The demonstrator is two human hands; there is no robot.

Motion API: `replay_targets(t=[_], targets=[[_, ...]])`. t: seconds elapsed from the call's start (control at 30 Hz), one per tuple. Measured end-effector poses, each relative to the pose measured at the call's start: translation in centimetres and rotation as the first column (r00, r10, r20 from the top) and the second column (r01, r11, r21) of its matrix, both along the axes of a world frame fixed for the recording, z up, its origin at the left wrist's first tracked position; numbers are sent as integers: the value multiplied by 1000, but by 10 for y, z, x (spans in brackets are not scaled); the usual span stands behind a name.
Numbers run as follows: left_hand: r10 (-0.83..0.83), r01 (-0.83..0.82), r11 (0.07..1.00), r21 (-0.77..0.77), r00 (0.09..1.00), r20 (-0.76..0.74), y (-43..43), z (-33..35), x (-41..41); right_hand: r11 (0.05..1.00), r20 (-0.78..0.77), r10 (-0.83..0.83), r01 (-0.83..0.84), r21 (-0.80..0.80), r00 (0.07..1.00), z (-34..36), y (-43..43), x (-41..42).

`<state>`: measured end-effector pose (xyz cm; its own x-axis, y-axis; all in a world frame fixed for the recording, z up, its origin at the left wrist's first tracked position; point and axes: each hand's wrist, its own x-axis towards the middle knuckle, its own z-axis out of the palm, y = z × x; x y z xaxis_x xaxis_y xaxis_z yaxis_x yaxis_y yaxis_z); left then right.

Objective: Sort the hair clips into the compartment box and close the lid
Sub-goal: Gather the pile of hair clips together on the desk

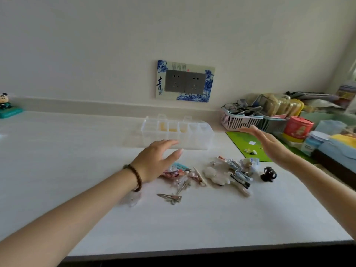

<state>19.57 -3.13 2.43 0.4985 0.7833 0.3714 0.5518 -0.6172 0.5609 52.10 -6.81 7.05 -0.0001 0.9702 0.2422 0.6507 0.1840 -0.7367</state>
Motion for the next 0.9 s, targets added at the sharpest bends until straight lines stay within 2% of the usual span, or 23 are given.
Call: replay_targets(t=[0.1, 0.2, 0.3, 0.4, 0.57, 0.67, 0.77, 0.83, 0.9], targets=[[-64, 58, 997, -45, 985, -161, 11, 3, 32, 977, 10, -161, 161, -143, 987, -17, 8, 39], [-96, 49, 983, -174, 957, -273, 19, -2, 61, 949, -32, -180, 166, -267, 983, -36, 17, 44], [-140, 74, 963, -259, 959, -246, 21, -10, 70, 943, -76, -148, 118, -311, 986, -45, 19, 29], [-128, 66, 955, -290, 971, -202, 22, -13, 69, 942, -97, -22, -11, -334, 995, -50, 19, 3], [-109, 23, 947, -320, 961, -253, 15, -7, 68, 942, -140, 77, -118, -314, 987, -57, 16, -49], [-63, -10, 977, -215, 943, -327, 8, 7, 50, 939, -185, 130, -181, -292, 974, -54, 12, -68], [-23, -9, 992, -125, 967, -253, -1, 15, 0, 939, -228, 201, -254, -233, 953, -48, -5, -60], [-14, -17, 984, -176, 984, -176, -11, 11, -36, 941, -181, 249, -281, -187, 952, -48, -22, -55], [-34, -6, 963, -269, 989, -143, -22, 0, -55, 947, -65, 281, -288, -146, 958, -56, -31, -57]])
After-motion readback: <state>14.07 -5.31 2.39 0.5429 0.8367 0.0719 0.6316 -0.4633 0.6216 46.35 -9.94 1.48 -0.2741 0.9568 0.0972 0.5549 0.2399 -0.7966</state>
